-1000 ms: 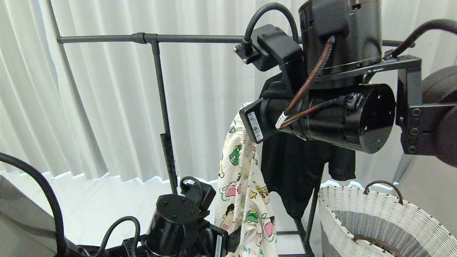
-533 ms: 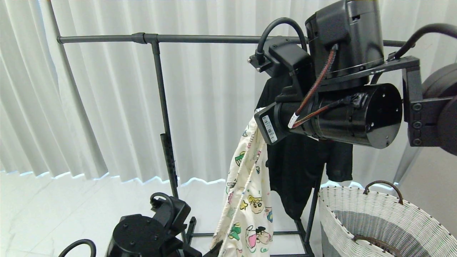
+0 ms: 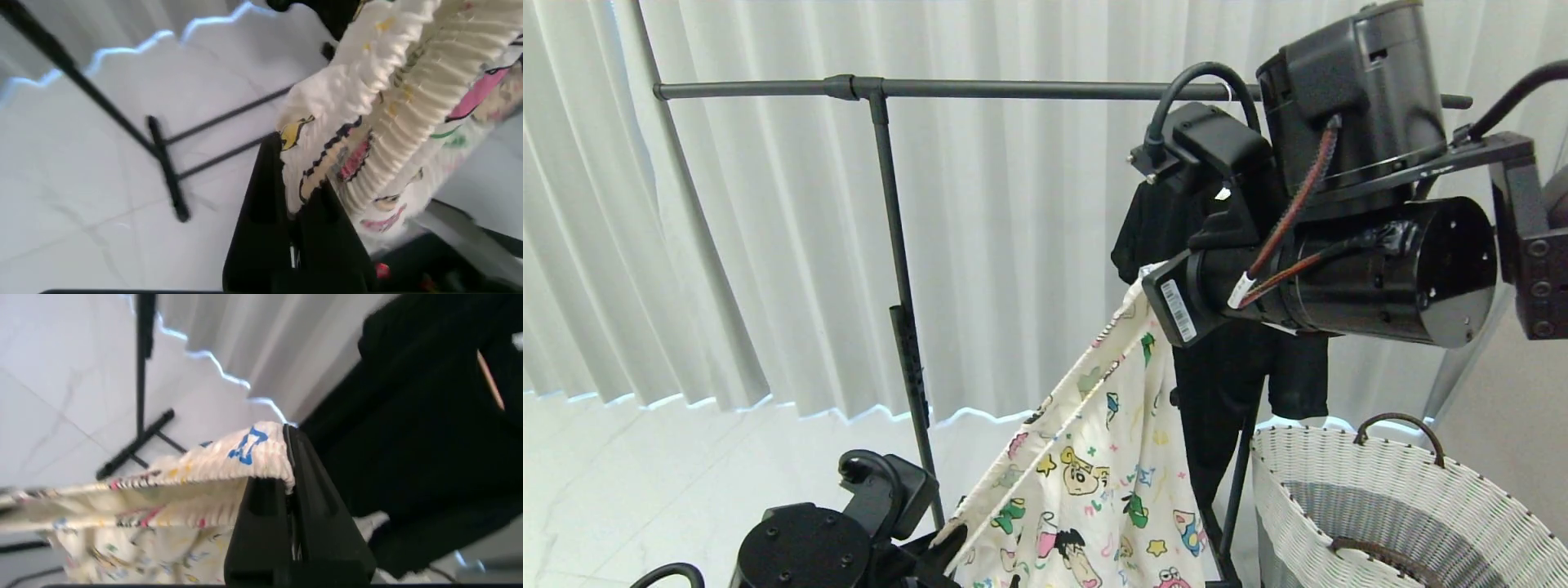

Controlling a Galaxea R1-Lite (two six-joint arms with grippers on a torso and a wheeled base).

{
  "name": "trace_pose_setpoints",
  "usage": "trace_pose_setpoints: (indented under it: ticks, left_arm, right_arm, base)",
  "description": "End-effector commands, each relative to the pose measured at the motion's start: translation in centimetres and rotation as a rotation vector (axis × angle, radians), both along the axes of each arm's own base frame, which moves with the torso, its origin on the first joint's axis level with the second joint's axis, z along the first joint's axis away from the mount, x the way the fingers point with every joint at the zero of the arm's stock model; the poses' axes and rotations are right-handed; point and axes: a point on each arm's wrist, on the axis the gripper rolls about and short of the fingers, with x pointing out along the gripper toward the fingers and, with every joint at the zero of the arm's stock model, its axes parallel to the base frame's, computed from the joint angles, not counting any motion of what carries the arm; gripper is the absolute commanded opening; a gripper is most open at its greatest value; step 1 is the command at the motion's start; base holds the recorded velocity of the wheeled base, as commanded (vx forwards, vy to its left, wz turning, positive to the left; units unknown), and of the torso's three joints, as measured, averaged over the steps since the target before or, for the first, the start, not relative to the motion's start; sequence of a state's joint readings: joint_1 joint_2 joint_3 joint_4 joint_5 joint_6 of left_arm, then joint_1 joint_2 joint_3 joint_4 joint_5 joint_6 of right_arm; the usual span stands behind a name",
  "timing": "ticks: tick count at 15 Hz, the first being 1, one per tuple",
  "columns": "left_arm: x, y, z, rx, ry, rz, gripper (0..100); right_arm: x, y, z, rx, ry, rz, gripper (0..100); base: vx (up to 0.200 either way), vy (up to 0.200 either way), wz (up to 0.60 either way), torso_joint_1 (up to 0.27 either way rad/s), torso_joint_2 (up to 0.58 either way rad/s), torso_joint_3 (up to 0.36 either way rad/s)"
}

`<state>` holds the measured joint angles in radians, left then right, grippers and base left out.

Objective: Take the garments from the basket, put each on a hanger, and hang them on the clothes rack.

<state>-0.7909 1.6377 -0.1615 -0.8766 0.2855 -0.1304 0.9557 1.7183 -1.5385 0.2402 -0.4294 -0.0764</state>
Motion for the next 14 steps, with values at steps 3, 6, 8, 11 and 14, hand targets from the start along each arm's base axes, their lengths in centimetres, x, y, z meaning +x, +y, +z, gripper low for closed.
trace_pose_setpoints:
  ticks: [3,6,8,11,14]
  left_arm:
    - [0.7,-0.6,5.4,0.007,-0.127,-0.055,0]
    - [1.6,-1.6,12.3,-0.006,-0.070,-0.085,0]
    - [1.3,-1.6,16.7,-0.010,0.000,-0.160,0]
    - [0.8,-1.3,21.4,-0.033,0.034,-0.216,0]
    - [1.3,-1.6,24.0,-0.087,-0.036,-0.213,0]
  right_arm:
    - [-1.6,-7.5,-0.7,-0.107,0.088,-0.119,0]
    - [-3.6,-10.9,-0.4,-0.129,0.125,-0.165,0]
    - [-4.6,-12.0,-0.1,-0.102,0.140,-0.182,0]
    - [-5.0,-12.4,1.3,-0.052,0.106,-0.184,0]
    - [-4.4,-12.1,3.8,0.017,0.056,-0.186,0]
  base:
    - [0.000,0.000,0.00,0.000,0.00,0.000]
    - [0.000,0.000,0.00,0.000,0.00,0.000]
    - [0.000,0.000,0.00,0.000,0.00,0.000]
    - [0.000,0.000,0.00,0.000,0.00,0.000]
    - [0.000,0.000,0.00,0.000,0.00,0.000]
